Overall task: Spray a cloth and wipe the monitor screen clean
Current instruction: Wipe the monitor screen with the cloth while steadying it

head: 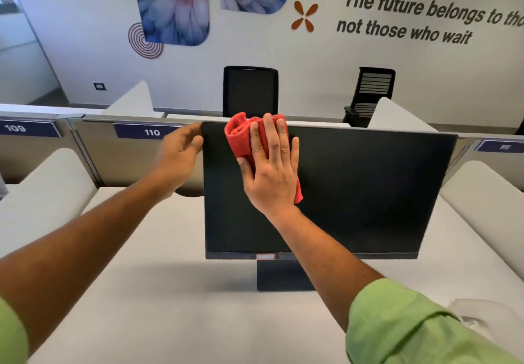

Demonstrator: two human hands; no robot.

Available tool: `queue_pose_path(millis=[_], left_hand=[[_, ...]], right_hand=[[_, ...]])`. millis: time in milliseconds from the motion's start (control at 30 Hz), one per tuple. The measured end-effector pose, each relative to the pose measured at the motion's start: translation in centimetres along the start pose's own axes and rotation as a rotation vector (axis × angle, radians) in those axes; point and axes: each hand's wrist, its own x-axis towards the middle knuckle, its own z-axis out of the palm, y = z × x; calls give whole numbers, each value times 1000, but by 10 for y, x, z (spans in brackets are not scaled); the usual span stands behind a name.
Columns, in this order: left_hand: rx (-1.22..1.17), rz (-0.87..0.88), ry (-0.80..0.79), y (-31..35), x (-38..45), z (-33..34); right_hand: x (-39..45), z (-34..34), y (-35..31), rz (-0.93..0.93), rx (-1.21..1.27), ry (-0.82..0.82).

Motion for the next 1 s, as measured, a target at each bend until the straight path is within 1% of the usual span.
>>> queue_pose_path(millis=[67,133,267,367,500,600,700,800,933,1000], left_hand=[[-143,-81,-10,9,-2,4],[-173,-133,-5,14,-3,2],[-187,-150,-13,17,-5,-2],[-173,-188,-16,19,-3,-5],[-153,-184,-56,19,-2,-13],[-141,-203,-57,21,-2,-14],[-72,-138,-82,21,-3,-11],[73,-71,-94,21,-9,-8],[224,-12,-117,20,-15,-10],[227,-21,-128,19,-13,-14]], right_hand=[[5,1,0,2,18,-10],[10,4,-2,-41,33,-13],[20,17,-21,-216,29,-59],[21,26,-33,-291,5,-96],[7,33,-31,-423,-15,-127],[-12,36,-23,-522,-28,-187],[-37,37,-14,-600,-39,-274],[-66,35,-5,-668,-51,-342],[-102,33,6,-700,-60,-416],[-124,29,16,-702,-54,-459]])
